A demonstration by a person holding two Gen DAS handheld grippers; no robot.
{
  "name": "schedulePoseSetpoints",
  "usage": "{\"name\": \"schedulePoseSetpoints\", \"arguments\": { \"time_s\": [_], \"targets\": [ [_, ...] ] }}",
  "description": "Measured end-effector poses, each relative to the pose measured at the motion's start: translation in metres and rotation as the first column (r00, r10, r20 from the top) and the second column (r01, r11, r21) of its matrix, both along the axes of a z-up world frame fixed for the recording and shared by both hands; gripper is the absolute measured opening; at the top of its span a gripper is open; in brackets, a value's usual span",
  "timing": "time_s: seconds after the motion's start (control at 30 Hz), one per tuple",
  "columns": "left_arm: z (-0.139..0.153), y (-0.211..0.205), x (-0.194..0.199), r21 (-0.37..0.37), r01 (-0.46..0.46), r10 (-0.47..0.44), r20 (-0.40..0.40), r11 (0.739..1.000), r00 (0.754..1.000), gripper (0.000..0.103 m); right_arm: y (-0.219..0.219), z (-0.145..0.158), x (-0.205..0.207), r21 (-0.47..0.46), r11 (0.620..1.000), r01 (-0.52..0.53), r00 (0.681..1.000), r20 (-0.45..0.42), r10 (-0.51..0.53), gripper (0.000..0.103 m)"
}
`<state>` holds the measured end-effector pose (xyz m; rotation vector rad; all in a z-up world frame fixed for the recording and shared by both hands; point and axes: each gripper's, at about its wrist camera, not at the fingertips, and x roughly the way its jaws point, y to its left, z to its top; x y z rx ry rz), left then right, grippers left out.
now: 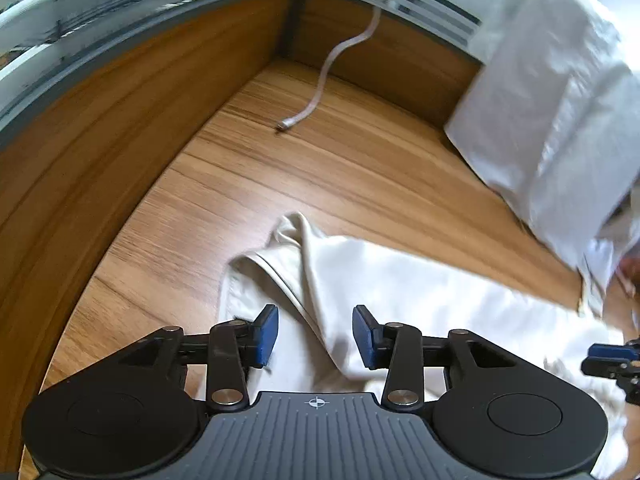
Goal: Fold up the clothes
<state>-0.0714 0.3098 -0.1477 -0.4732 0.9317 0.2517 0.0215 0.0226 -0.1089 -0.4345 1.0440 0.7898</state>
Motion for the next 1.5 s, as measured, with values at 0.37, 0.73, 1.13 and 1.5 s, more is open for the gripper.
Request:
{"name": "schedulePoseSetpoints", "arguments": {
  "time_s": [0.37,0.73,1.13,1.5],
  "targets": [
    [-0.007,-0.027,-0.016,0.051,0.1,-0.096,-0.08,0.994,0.992,0.05,-0.134,-0.024,-0.04,-0.036,0.919,0.393,0.92,0.032,-0.392,0.028],
    [0.017,-0.075,-0.001,0.152,0.227,-0.22,-0.06,0.962,0.974,0.057,-0.24,-0.035,-0.025,-0.04,0.803,0.594,0.802,0.104,-0.588,0.035],
    [0.02,-0.168,0.028,0.227,0.31,-0.29,-0.116,0.923,0.95,0.06,-0.263,-0.055,0.023,-0.163,0.957,0.241,0.965,0.141,-0.219,0.045],
    [0.037,-0.2,0.032,0.279,0.105,-0.086,-0.078,0.955,0.993,0.06,-0.274,-0.047,0.035,-0.234,0.972,-0.008,0.969,0.238,0.065,0.004]
  ]
}}
